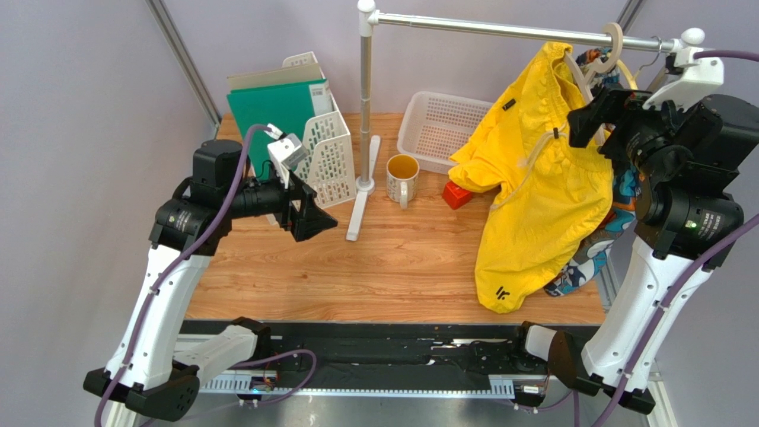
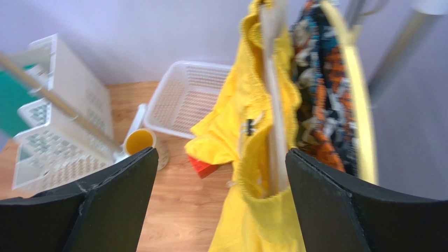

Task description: Place the shorts on the hanger

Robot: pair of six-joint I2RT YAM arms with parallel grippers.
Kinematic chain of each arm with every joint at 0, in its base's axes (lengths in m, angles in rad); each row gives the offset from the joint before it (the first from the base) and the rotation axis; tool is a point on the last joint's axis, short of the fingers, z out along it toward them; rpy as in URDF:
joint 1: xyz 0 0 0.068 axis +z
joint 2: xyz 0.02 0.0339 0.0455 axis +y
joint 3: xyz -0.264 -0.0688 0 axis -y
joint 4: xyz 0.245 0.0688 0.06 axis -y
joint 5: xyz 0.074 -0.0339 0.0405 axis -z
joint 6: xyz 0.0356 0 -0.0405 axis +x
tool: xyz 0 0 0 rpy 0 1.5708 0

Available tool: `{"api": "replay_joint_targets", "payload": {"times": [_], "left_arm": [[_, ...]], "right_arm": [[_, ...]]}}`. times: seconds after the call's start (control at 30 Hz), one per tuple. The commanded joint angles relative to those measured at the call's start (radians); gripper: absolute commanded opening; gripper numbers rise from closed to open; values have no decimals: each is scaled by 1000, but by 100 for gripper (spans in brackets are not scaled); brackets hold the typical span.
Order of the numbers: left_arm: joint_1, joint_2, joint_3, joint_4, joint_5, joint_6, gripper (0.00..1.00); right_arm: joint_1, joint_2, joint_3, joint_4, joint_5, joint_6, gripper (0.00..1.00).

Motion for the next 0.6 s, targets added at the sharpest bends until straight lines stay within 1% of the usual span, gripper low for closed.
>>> {"api": "replay_joint_targets", "payload": {"times": [0.0,0.07,0.1,0.13,0.17,0.2,0.3,0.33,0.4,0.43,0.57], "left_arm": [[40,47,84,-101,-100,-43,99],[78,49,92,-158,-116,-14,100],[92,42,85,-176,-116,-5,99],[105,36,68,-184,-121,6,99],[112,29,60,-199,-130,17,100],[115,15,52,-210,-145,25,99],[117,-25,5,-250,-208,64,100],[117,-40,-24,-260,-234,78,99],[117,-82,-50,-270,-249,84,99],[117,-92,-76,-280,-263,88,100],[117,-161,-142,-296,-299,120,99]], "right_arm": [[112,6,-18,-59,-201,-46,96],[203,-14,-76,-74,-180,-105,96],[302,-23,-102,-74,-133,-113,96],[347,-32,-136,-70,-135,-121,97],[372,-44,-170,-56,-146,-124,97],[410,-64,-241,-48,-170,-122,97],[479,-98,-354,-21,-169,-151,97],[528,-131,-435,-7,-162,-162,97],[582,-170,-527,18,-134,-184,98],[623,-211,-619,27,-119,-197,98],[656,-323,-796,85,-112,-204,98]]}}
